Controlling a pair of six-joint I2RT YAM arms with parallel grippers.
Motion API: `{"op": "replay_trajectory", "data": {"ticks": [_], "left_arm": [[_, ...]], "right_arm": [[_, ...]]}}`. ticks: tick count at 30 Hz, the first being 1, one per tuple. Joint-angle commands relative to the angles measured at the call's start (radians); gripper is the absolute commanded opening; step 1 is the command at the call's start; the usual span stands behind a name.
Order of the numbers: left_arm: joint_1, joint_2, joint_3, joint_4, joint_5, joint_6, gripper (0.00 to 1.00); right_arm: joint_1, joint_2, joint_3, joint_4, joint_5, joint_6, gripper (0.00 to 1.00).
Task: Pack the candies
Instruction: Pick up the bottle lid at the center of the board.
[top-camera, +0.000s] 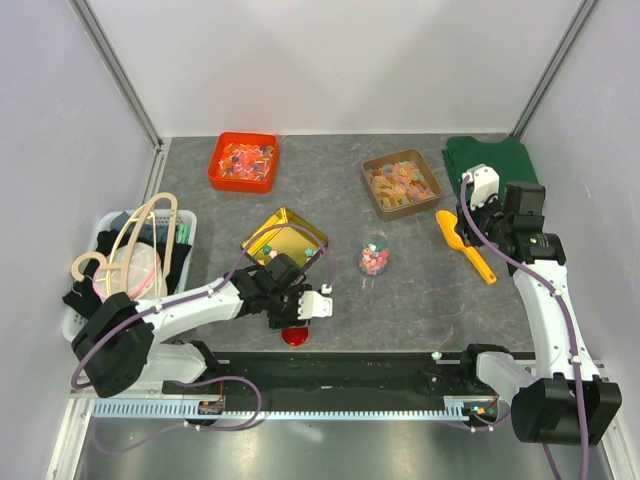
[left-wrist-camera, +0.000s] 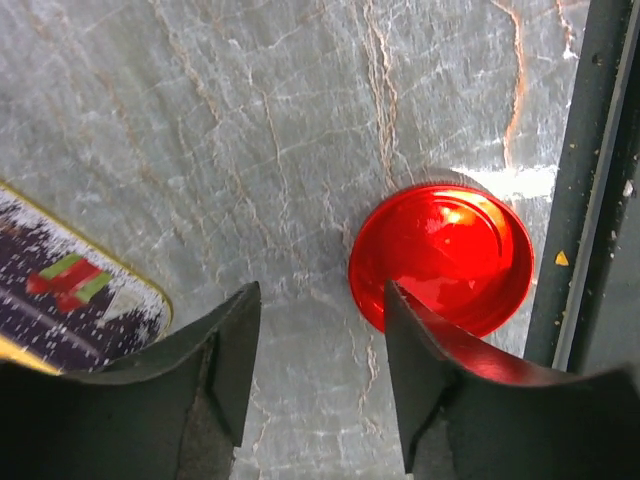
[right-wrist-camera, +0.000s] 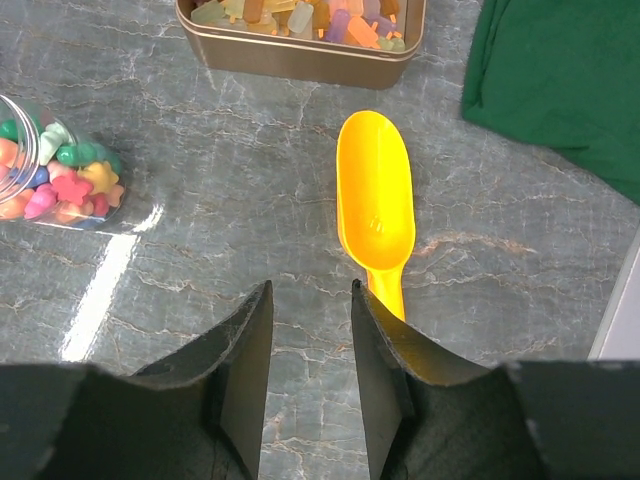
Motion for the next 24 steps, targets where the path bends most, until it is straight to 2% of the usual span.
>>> {"op": "replay_trajectory", "data": {"ticks": [1,2,5,7,8,10,12,17,24], "left_arm": [[-0.017,0.029,0.008,0.059,0.010,-0.029,0.56],[-0.019,0.034,0.006,0.062,0.010,-0.029,0.51],[-0.020,0.058,0.006,0.076,0.013,-0.029,0.43],[-0.022,0.078,0.005,0.085,0.016,-0.030,0.32],[-0.022,0.084,0.005,0.091,0.016,-0.029,0.23],[-0.022,0.101,0.008,0.097,0.015,-0.029,0.10],[-0.022,0.109,0.014,0.102,0.015,-0.029,0.02],[-0.020,0.115,0.049,0.101,0.053,-0.038,0.02],[-0.016,0.121,0.144,0.056,0.225,-0.078,0.02]], "right_arm": [[-0.001,0.003,-0.004,0.037,-0.030,0.012,0.43],[-0.001,0.001,-0.004,0.037,-0.031,0.012,0.43],[-0.001,0.001,-0.005,0.037,-0.033,0.014,0.43],[-0.001,0.003,-0.007,0.039,-0.033,0.014,0.43],[-0.001,0.004,-0.007,0.039,-0.031,0.014,0.43],[-0.001,0.006,-0.008,0.039,-0.030,0.014,0.42],[-0.001,0.007,-0.008,0.040,-0.030,0.012,0.42],[-0.001,0.015,-0.010,0.037,-0.036,0.011,0.42],[-0.001,-0.004,-0.012,0.029,-0.106,0.000,0.42]]}}
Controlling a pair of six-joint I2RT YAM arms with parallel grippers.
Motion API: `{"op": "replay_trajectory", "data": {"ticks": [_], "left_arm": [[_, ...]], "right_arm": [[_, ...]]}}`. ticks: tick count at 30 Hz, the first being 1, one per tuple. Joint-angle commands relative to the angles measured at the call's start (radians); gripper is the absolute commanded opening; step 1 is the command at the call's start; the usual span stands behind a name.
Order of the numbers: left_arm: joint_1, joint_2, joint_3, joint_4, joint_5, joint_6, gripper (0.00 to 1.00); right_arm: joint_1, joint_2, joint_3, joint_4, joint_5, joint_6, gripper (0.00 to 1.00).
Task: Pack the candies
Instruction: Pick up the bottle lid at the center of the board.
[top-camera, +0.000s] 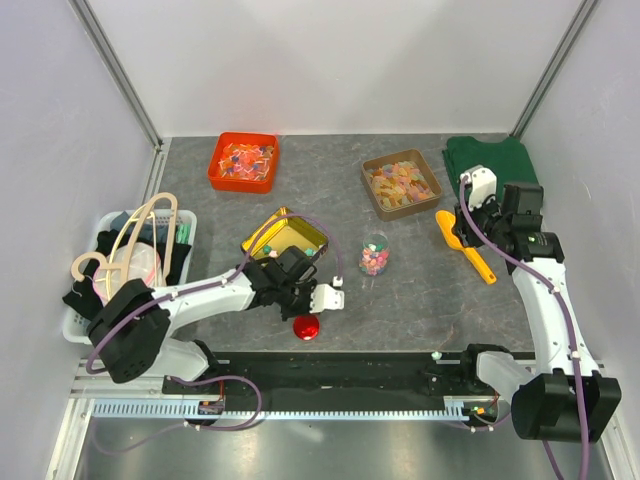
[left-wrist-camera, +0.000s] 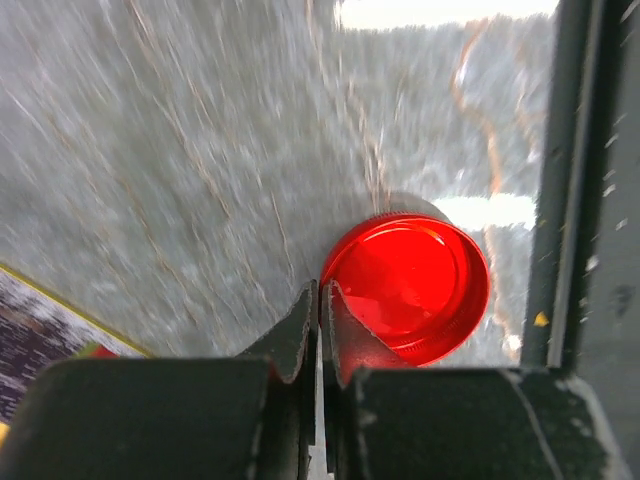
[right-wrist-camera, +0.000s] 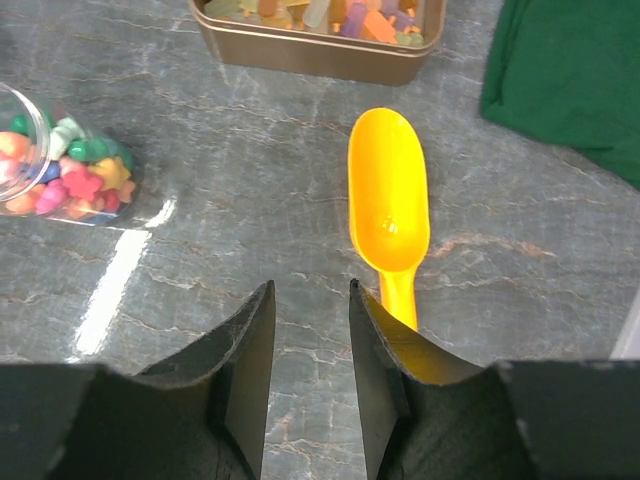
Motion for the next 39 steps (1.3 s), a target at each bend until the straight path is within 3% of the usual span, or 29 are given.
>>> {"op": "replay_trajectory", "data": {"ticks": [1,6,10,15,19,26,33,39], "left_arm": [[0.004,0.001,0.099,-0.015,0.156,-0.049,0.02],[0.071,-0.009,0.201,-0.070,0.248,-0.041,0.02],[0.172,0.017,0.376,-0.136,0.389,-0.067,0.02],[0.284,0.077,0.537,-0.147,0.498,-0.131,0.02],[0.297,0.113,0.622,-0.103,0.485,-0.209,0.02],[0.295,0.132,0.642,0.045,0.377,-0.344,0.02],[0.294,0.140,0.627,0.144,0.236,-0.421,0.02],[0.291,0.146,0.628,0.157,0.244,-0.441,0.02]], "right_arm": [[-0.001,-0.023,0.000,0.013,-0.113,-0.010,0.42],[0.018,-0.023,0.047,-0.056,-0.317,-0.045,0.44],[0.076,0.040,0.159,-0.147,-0.449,-0.051,0.51],[0.245,0.154,0.269,-0.185,-0.517,0.051,0.52],[0.279,0.265,0.343,-0.147,-0.589,0.144,0.52],[0.335,0.428,0.475,-0.130,-0.683,0.223,0.51],[0.409,0.523,0.512,-0.132,-0.690,0.240,0.50],[0.447,0.576,0.533,-0.132,-0.643,0.237,0.48]]}}
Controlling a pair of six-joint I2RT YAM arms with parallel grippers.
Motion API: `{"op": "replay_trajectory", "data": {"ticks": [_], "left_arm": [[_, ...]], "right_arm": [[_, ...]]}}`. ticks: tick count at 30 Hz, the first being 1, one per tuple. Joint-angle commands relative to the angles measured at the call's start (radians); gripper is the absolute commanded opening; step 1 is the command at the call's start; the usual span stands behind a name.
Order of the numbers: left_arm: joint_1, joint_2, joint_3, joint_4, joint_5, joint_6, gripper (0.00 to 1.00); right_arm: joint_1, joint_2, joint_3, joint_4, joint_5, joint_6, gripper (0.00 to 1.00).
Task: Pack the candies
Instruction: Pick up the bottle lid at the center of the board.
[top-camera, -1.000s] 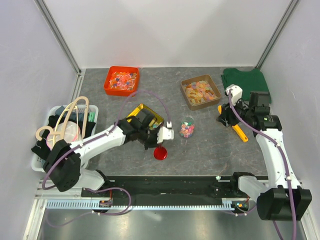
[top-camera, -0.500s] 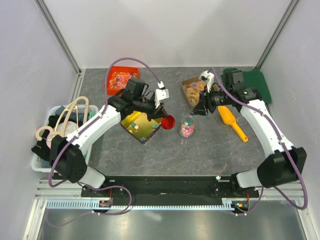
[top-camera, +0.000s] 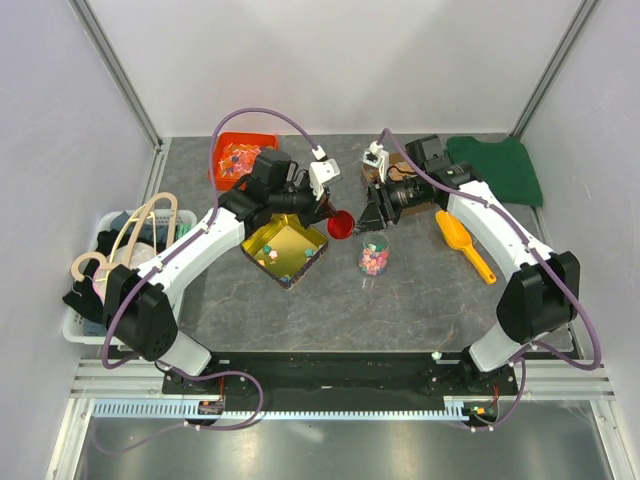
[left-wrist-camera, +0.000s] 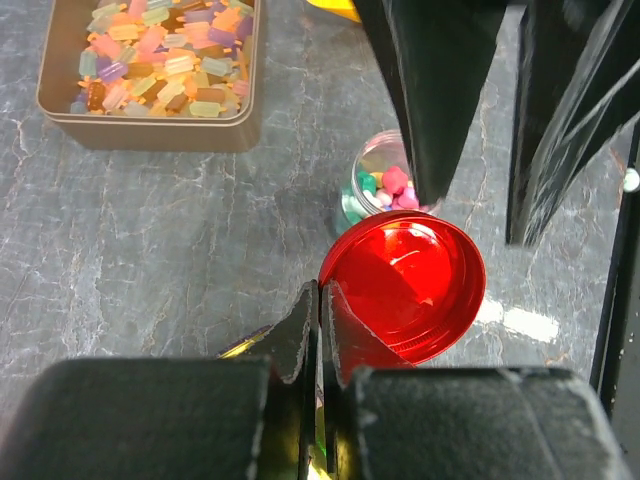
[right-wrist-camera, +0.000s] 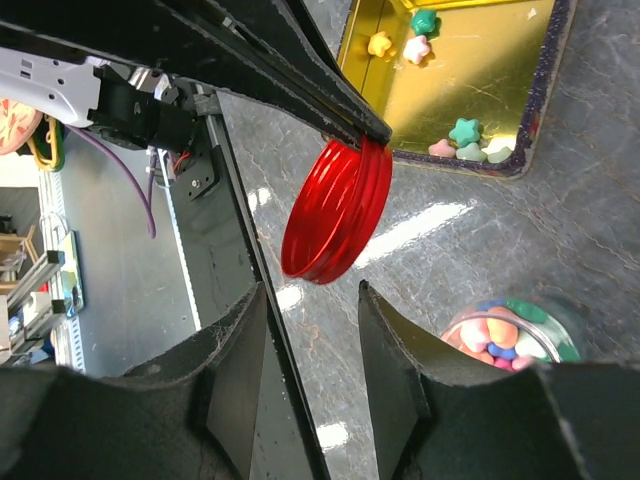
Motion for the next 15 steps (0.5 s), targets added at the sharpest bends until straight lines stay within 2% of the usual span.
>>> {"op": "replay_trajectory", "data": {"ticks": [1,15], "left_arm": [[-0.006,0.003,0.026,0.061,-0.016,-0.056,0.02],[-0.012,-0.001,-0.013,0.081,-0.007,-0.066,0.02]], "right_arm": [[0.018,0.024,0.052,0.021,-0.007,0.008,0.48],[0.023,0.069,0.112,0.003,-0.039,0.001,0.49]]}}
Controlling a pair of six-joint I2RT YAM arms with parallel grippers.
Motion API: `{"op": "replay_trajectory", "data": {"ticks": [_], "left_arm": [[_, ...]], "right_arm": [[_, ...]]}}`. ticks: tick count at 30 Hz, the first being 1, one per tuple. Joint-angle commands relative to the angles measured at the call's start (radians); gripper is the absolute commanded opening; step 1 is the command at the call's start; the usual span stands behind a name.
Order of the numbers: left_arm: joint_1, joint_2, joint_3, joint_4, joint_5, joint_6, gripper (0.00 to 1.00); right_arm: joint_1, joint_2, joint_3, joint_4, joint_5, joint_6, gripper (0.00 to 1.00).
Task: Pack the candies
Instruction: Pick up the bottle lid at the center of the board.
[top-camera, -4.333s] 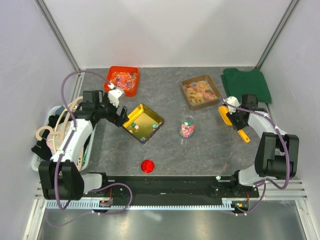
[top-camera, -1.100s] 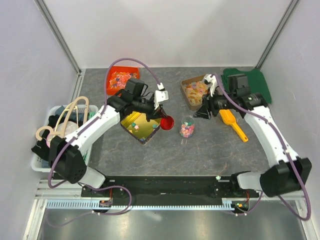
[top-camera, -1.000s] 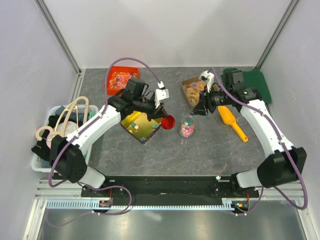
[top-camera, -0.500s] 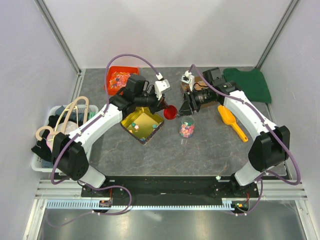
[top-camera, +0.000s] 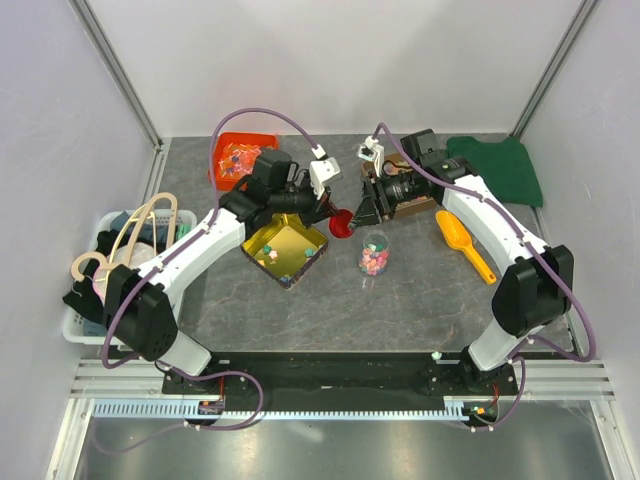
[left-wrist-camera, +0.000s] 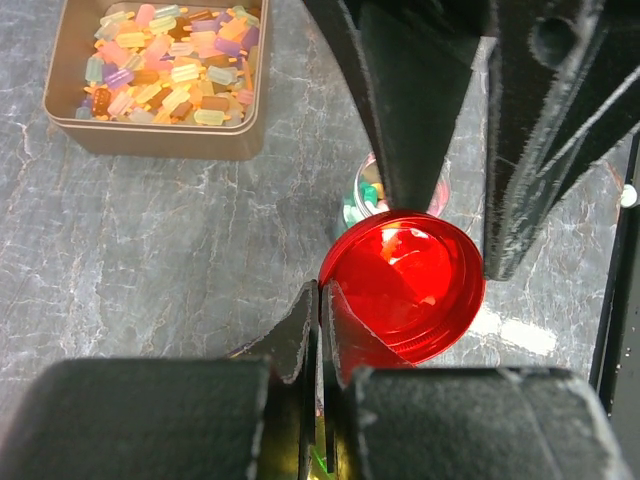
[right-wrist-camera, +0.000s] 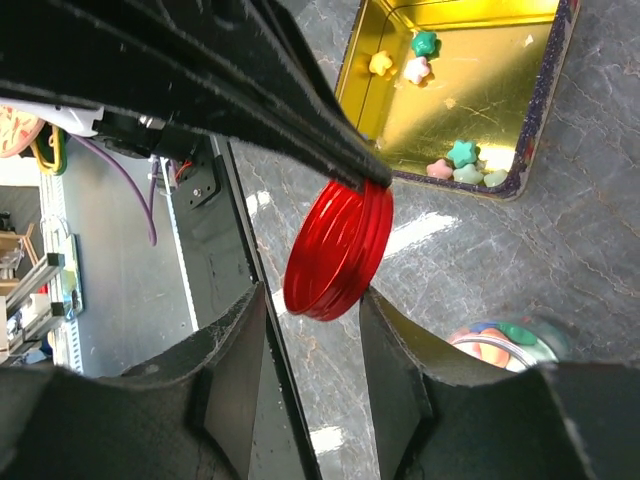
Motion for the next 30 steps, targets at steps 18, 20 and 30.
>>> {"op": "replay_trajectory", "data": {"ticks": [18,20,30], "left_arm": [[0.004,-0.037,0.012,-0.034,0.011,0.024,0.60],[0.021,-0.055,0.020,-0.068,0.064,0.041,0.76],[0.177,-0.118,0.064,-0.246,0.371,0.053,0.91]], "right_arm": [[0.062,-0.056,0.065,-0.102,0.172,-0.163,0.05],[0.086,-0.096,0.065,-0.116,0.267,-0.203,0.05],[0.149,-0.224,0.011,-0.096,0.581,-0.272,0.04]]}}
